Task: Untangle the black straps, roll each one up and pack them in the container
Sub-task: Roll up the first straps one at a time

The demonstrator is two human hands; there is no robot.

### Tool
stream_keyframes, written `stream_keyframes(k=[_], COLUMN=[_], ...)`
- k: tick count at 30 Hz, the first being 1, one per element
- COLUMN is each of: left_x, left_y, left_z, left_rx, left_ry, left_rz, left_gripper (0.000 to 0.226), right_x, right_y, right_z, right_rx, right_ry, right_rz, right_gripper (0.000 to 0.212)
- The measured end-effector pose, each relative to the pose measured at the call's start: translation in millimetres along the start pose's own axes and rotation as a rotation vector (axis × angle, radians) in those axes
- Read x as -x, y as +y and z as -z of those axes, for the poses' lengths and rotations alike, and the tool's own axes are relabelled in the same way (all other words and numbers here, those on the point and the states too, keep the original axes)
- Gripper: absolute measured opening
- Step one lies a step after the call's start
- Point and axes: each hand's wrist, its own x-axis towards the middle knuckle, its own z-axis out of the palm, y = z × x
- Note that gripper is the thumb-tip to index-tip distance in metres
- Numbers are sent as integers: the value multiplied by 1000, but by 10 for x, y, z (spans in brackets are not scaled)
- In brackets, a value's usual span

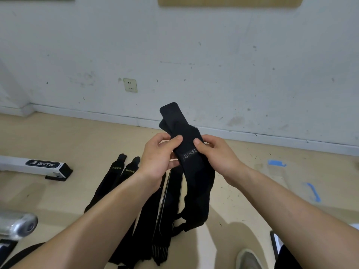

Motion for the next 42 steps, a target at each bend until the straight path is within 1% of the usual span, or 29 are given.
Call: stream_keyframes(k=[3,5,6,8,9,10,11,13,14,16,19,23,25,27,31,33,34,35,36,38,39,40,42], left_x=[13,18,17,16,12,9,4,-7,-10,-24,-31,-10,-13,-19,-12,0,0,-4,-21,-66,-82,-96,-91], left_y=[20,29,34,59,78,104,125,163,172,169,157,157,154,165,177,166,162,163,163,173,181,181,161], left_z=[-18,-40,-51,-74,-84,-95,-102,-105,-101,-89,-81,-116,-130,-128,-113,-124,-133,-141,-144,-140,-141,-145,-159], left_rx=[19,55,74,106,123,142,160,182,183,170,164,179,161,143,131,136,144,158,181,232,234,210,115], left_ry=[-30,-15,0,26,38,49,61,90,102,116,108,96,106,104,48,37,49,73,104,154,159,138,21], left_rz=[4,13,17,18,14,4,-8,-27,-29,-21,-8,14,15,6,-3,10,13,14,9,-4,-14,-33,-90], left_gripper=[16,14,15,16,17,17,18,21,22,22,23,22,23,22,16,17,18,21,23,27,27,27,18], right_x=[5,-2,-9,-17,0,19,50,98,107,103,68,55,46,33,-26,-38,-32,-14,8,47,51,43,-5], right_y=[-14,-8,4,20,3,-18,-40,-41,-28,-7,-24,-20,-8,-26,-80,-79,-79,-80,-82,-92,-88,-76,-80], right_z=[4,-26,-43,-63,-78,-95,-121,-178,-195,-204,-156,-161,-178,-153,-58,-58,-68,-83,-102,-148,-175,-191,-161], right_rx=[1,21,87,327,413,442,420,357,363,388,366,521,521,468,255,256,320,405,474,466,431,401,320], right_ry=[16,111,192,352,378,357,300,152,101,58,85,104,119,119,138,173,201,218,201,81,33,29,106], right_rz=[-26,-55,-37,126,222,284,308,281,268,269,263,327,326,312,245,238,251,273,291,275,271,283,275], right_gripper=[26,28,29,24,17,11,11,26,32,39,38,50,52,46,14,9,9,13,22,43,48,48,32])
